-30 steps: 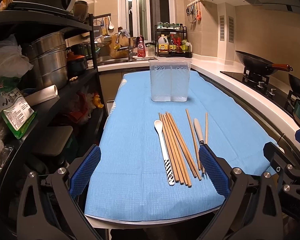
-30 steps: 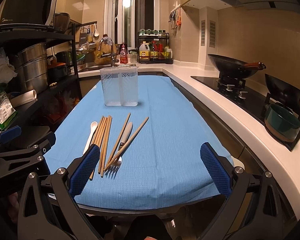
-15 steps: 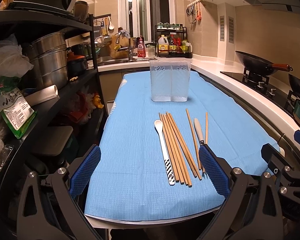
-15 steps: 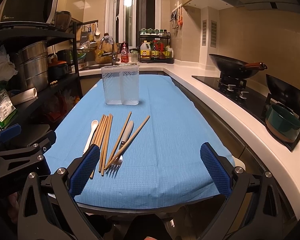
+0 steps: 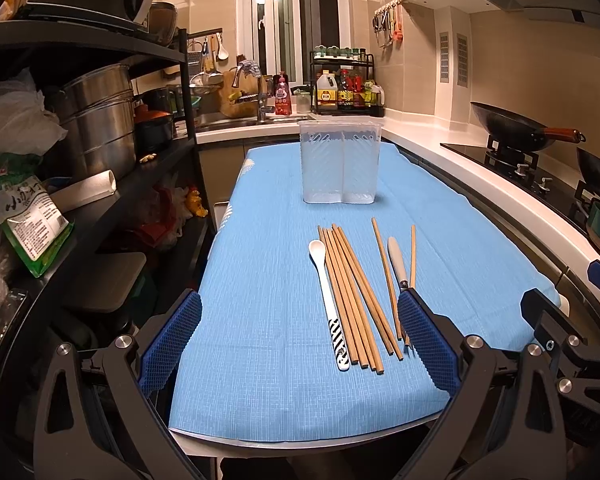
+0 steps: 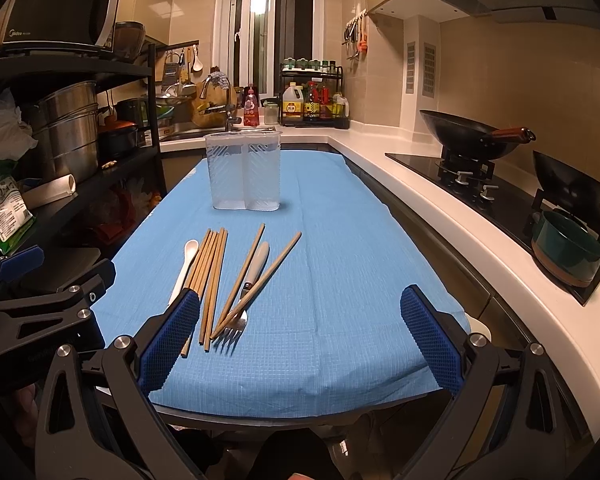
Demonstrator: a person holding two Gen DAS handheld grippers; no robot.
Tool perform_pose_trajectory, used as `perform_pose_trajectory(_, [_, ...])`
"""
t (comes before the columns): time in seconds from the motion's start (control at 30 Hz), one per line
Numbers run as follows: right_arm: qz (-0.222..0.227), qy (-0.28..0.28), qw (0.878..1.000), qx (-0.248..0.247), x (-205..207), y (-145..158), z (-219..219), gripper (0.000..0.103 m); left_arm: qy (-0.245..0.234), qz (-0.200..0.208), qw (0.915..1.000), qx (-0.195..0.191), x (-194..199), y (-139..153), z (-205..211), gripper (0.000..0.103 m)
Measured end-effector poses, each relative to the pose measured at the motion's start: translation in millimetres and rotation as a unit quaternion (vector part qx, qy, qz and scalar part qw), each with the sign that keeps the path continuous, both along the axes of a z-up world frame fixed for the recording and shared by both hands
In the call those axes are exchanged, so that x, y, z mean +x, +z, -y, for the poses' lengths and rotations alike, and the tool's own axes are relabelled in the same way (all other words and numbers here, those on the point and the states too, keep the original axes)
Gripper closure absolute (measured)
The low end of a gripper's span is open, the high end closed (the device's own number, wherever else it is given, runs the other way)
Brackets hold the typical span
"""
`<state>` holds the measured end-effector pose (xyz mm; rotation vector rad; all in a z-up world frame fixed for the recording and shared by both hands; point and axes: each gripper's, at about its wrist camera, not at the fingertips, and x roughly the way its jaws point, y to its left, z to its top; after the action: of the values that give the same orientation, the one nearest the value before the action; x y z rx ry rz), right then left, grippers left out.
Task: Organize utensils
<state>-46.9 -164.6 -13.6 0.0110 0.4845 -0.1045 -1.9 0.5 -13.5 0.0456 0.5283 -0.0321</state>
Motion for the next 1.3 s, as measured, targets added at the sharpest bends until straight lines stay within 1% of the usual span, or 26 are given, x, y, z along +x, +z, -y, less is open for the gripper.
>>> perform_pose_trajectory(0.1, [-0.001, 0.002, 1.000, 0.000, -0.4, -0.4, -1.7, 0.005, 0.001, -0.001, 1.0000, -0.001, 0.5, -0.6, 0.2, 0.008])
perform_pose_trajectory(0.2, [-0.002, 0.006, 1.000, -0.002, 0.1, -1.8, -3.9, 0.005, -0.010, -0.003, 0.9999, -0.004, 2.0, -1.9, 0.3, 0.008])
perform_pose_trajectory(0.3, [-0.003, 0.009, 1.000, 0.002, 3.6, -4.5, -3.6, 0.005, -0.021, 0.003, 0.9998, -0.001, 3.1, -4.3, 2.0, 0.008])
perform_pose_trajectory(0.4, [-0.005, 0.013, 1.000, 0.011, 10.9, -10.6, 0.1, 0.005, -0.020, 0.009, 0.9997, -0.006, 7.1, -8.9, -1.1, 0.008])
perform_pose_trajectory(0.57, [-0.006, 0.026, 1.000, 0.016, 27.8, -35.7, 6.5, 0.005, -0.014, -0.007, 0.9996, -0.022, 22.5, -36.8, -11.8, 0.008])
perform_pose_trajectory(0.67, [-0.019, 0.039, 0.999, 0.010, 39.5, -56.8, 6.2, 0.005, -0.017, -0.014, 0.9997, -0.012, 27.9, -57.7, -12.4, 0.008])
perform_pose_trajectory(0.77, [-0.042, 0.057, 0.997, 0.021, 49.7, -75.9, 5.9, 0.005, -0.028, -0.031, 0.9991, -0.002, 34.6, -75.8, -9.5, 0.009])
perform_pose_trajectory(0.83, [-0.053, 0.063, 0.996, 0.030, 55.4, -85.3, 5.9, 0.005, -0.035, -0.042, 0.9985, -0.008, 38.3, -80.5, -9.7, 0.013])
perform_pose_trajectory(0.87, [-0.057, 0.064, 0.996, 0.034, 57.5, -88.3, 5.9, 0.005, -0.036, -0.046, 0.9982, -0.011, 40.3, -82.2, -9.7, 0.013])
perform_pose_trajectory(0.93, [-0.060, 0.061, 0.995, 0.047, 64.9, -91.0, 8.6, 0.005, -0.036, -0.049, 0.9980, -0.016, 43.0, -84.3, -9.6, 0.013])
perform_pose_trajectory(1.07, [-0.063, 0.051, 0.995, 0.057, 79.5, -93.1, 11.0, 0.005, -0.034, -0.056, 0.9977, -0.017, 51.9, -88.9, -8.9, 0.014])
perform_pose_trajectory(1.2, [-0.074, 0.060, 0.994, 0.061, 94.7, -94.3, 1.6, 0.005, -0.031, -0.063, 0.9975, -0.007, 54.8, -94.8, -6.3, 0.016])
perform_pose_trajectory(1.3, [-0.085, 0.071, 0.992, 0.062, 104.1, -97.1, -7.0, 0.005, -0.027, -0.067, 0.9974, -0.008, 56.8, -97.5, -10.1, 0.016])
